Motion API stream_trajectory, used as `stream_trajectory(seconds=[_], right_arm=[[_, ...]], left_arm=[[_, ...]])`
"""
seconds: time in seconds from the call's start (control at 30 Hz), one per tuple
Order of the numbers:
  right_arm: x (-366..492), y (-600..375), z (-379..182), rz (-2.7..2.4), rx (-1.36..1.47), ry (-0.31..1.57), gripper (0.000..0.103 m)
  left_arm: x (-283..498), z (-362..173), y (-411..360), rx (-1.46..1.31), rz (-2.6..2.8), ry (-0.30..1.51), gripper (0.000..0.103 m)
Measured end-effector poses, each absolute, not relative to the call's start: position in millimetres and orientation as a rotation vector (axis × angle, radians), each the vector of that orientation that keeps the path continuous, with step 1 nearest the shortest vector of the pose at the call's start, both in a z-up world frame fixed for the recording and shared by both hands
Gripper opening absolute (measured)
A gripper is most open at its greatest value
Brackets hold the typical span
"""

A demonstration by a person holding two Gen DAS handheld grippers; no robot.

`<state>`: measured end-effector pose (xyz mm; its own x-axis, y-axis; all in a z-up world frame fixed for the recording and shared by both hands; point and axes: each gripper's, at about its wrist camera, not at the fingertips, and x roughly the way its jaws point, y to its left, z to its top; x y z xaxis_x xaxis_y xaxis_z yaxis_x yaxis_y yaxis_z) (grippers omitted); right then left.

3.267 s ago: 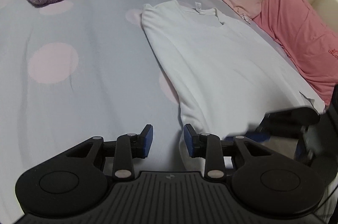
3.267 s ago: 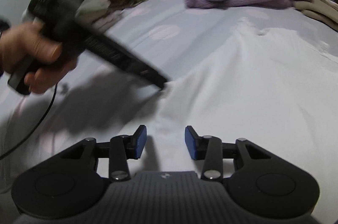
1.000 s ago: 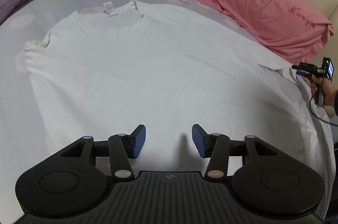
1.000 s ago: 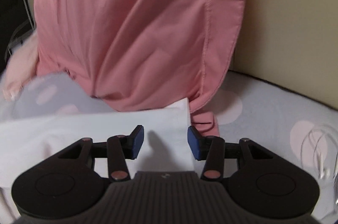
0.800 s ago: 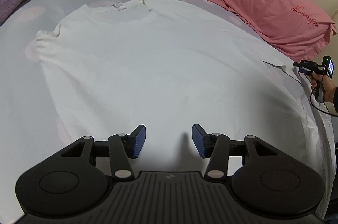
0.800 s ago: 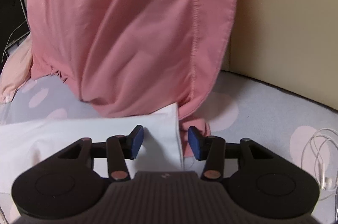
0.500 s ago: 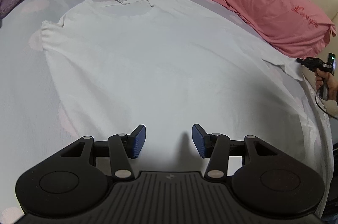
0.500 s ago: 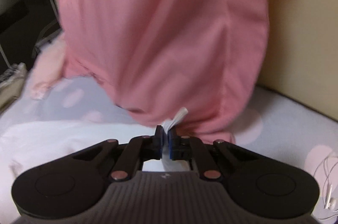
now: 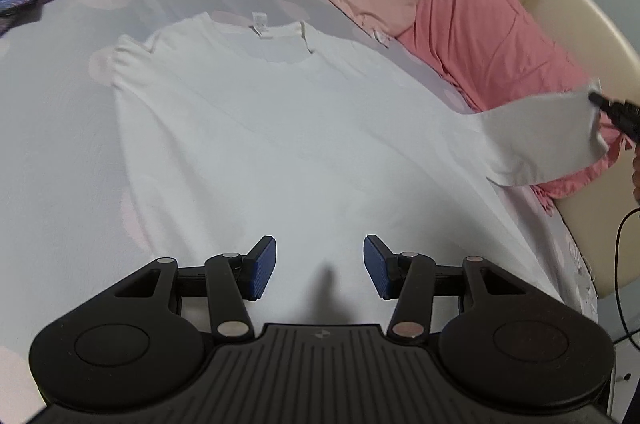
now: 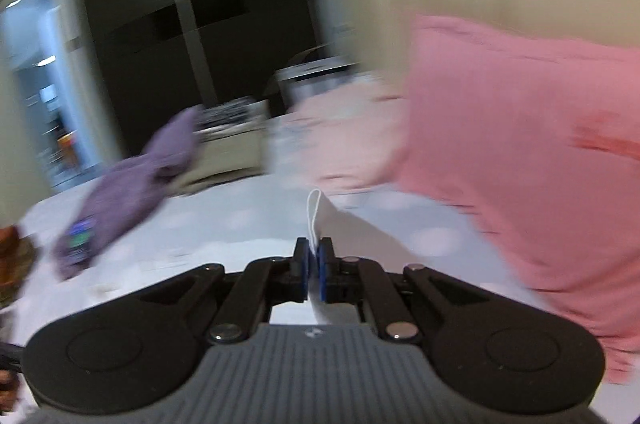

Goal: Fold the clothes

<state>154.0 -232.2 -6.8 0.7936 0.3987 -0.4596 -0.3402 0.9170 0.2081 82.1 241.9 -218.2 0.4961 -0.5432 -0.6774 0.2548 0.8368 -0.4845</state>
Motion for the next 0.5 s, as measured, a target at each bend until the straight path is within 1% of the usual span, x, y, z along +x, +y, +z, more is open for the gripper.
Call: stream_trajectory(seconds=[0.1,0.2,0.33,0.5], right_arm=[[139.1,-140.8,1.8,0.601,0.029,0.507,0.006],[112.1,-53.7,-1.5,0.818,-0.087,0.512,0.006],[68.2,44.6,-50.8,1.086,-0.293,0.61,0.006],[32.5,98.4,-120.3,1.176,-0.459,0.697,0.006]], left_arm=[[72.2,-209.9,256.5,-0.373,-0.456,0.911,0.046],[61.0,-202.1,273.4,-0.418,-0.414,0.887,0.046],[47.2,-194.5,297.8,-0.474,-0.357,0.863,0.046],[36.0,-193.6,324.5,-0.529,-0.304,0.857,0.047]])
